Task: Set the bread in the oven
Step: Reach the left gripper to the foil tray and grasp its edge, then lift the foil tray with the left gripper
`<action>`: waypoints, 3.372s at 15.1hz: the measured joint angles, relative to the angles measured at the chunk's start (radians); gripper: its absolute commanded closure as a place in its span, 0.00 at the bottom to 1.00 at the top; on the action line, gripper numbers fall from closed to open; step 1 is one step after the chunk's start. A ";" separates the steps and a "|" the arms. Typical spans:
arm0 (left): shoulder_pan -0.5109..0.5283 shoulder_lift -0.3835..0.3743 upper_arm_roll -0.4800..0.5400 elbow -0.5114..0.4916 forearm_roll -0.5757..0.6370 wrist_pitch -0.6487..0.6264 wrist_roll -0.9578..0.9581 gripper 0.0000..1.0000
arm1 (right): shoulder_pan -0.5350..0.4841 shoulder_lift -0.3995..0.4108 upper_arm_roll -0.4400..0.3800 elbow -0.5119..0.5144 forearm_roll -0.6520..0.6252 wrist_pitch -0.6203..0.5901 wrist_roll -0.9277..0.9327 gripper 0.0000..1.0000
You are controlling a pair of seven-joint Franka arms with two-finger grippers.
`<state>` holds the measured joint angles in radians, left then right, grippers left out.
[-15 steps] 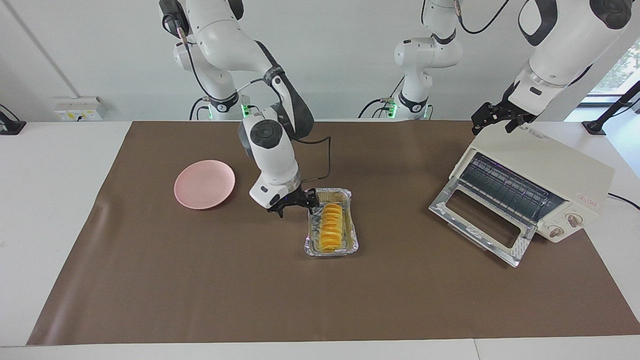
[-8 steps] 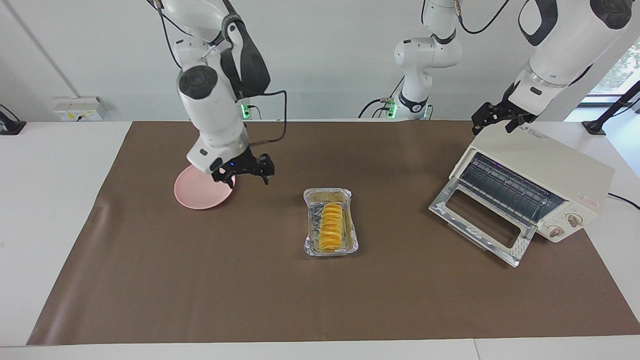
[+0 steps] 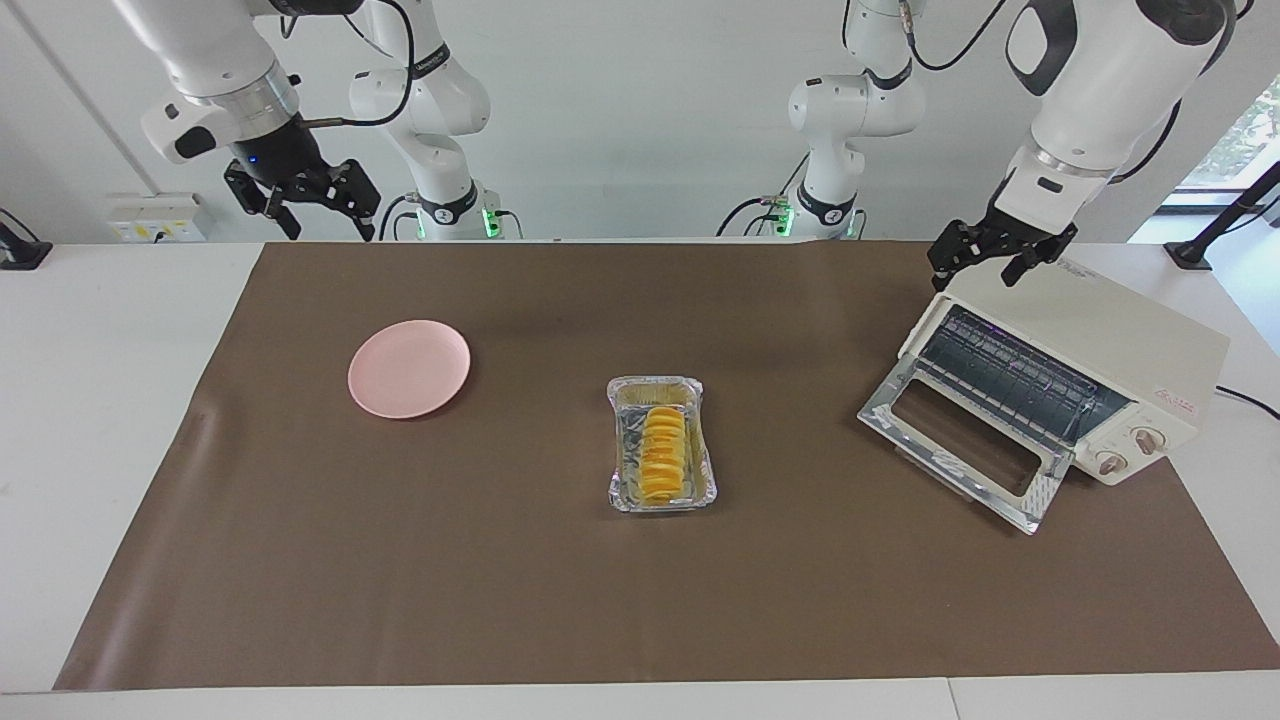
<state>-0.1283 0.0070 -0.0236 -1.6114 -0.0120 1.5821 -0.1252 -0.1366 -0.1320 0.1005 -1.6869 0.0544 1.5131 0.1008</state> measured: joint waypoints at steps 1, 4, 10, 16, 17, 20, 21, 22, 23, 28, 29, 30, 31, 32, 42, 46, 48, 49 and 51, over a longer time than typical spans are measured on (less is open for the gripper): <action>-0.027 0.020 -0.002 0.014 -0.001 0.000 -0.006 0.00 | -0.005 0.004 0.000 0.000 -0.011 0.001 0.000 0.00; -0.167 0.151 -0.004 0.113 -0.005 -0.013 -0.153 0.00 | -0.005 0.016 0.003 -0.004 -0.021 0.001 0.000 0.00; -0.352 0.430 -0.003 0.383 -0.014 0.005 -0.334 0.00 | -0.009 0.052 0.000 -0.006 -0.058 0.039 0.000 0.00; -0.534 0.653 -0.002 0.507 -0.016 0.179 -0.534 0.00 | -0.022 0.052 0.000 -0.011 -0.060 0.030 -0.161 0.00; -0.538 0.660 -0.002 0.506 -0.019 0.188 -0.535 0.00 | -0.022 0.052 0.000 -0.012 -0.060 0.026 -0.165 0.00; -0.558 0.670 -0.002 0.466 -0.022 0.271 -0.535 0.00 | -0.022 0.051 0.000 -0.012 -0.060 0.015 -0.166 0.00; -0.572 0.677 -0.002 0.450 -0.022 0.306 -0.535 0.00 | -0.022 0.050 0.000 -0.012 -0.060 0.014 -0.166 0.00; -0.587 0.686 -0.002 0.440 -0.022 0.324 -0.535 0.00 | -0.022 0.050 0.001 -0.012 -0.060 0.014 -0.166 0.00; -0.601 0.696 -0.002 0.433 -0.022 0.332 -0.540 0.00 | -0.022 0.050 0.001 -0.013 -0.060 0.014 -0.166 0.00; -0.635 0.748 0.001 0.425 -0.022 0.357 -0.573 0.00 | -0.022 0.050 0.002 -0.019 -0.060 0.014 -0.166 0.00; -0.635 0.749 0.004 0.423 -0.022 0.365 -0.573 0.00 | -0.022 0.049 0.002 -0.020 -0.060 0.014 -0.166 0.00; -0.635 0.750 0.007 0.420 -0.022 0.372 -0.574 0.00 | -0.022 0.049 0.003 -0.021 -0.060 0.014 -0.166 0.00; -0.635 0.751 0.008 0.416 -0.022 0.379 -0.574 0.03 | -0.022 0.048 0.004 -0.022 -0.060 0.014 -0.166 0.00; -0.635 0.751 0.008 0.412 -0.022 0.387 -0.575 0.06 | -0.022 0.048 0.005 -0.023 -0.060 0.014 -0.166 0.00; -0.634 0.765 0.011 0.404 -0.022 0.401 -0.607 0.83 | -0.022 0.046 0.005 -0.024 -0.060 0.014 -0.166 0.00; -0.629 0.765 0.024 0.403 -0.022 0.400 -0.608 1.00 | -0.022 0.046 0.006 -0.024 -0.060 0.014 -0.166 0.00; -0.625 0.765 0.025 0.403 -0.022 0.396 -0.609 1.00 | -0.022 0.046 0.006 -0.024 -0.060 0.014 -0.166 0.00; -0.625 0.765 0.027 0.403 -0.022 0.394 -0.614 1.00 | -0.022 0.046 0.006 -0.024 -0.060 0.014 -0.166 0.00; -0.626 0.763 0.042 0.405 -0.022 0.374 -0.627 1.00 | -0.022 0.046 0.006 -0.024 -0.060 0.014 -0.166 0.00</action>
<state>-0.7545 0.7704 0.0181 -1.2061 -0.0337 1.9558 -0.7523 -0.1590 -0.0858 0.1066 -1.7109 -0.0056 1.5267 -0.0655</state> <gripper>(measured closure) 0.982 0.000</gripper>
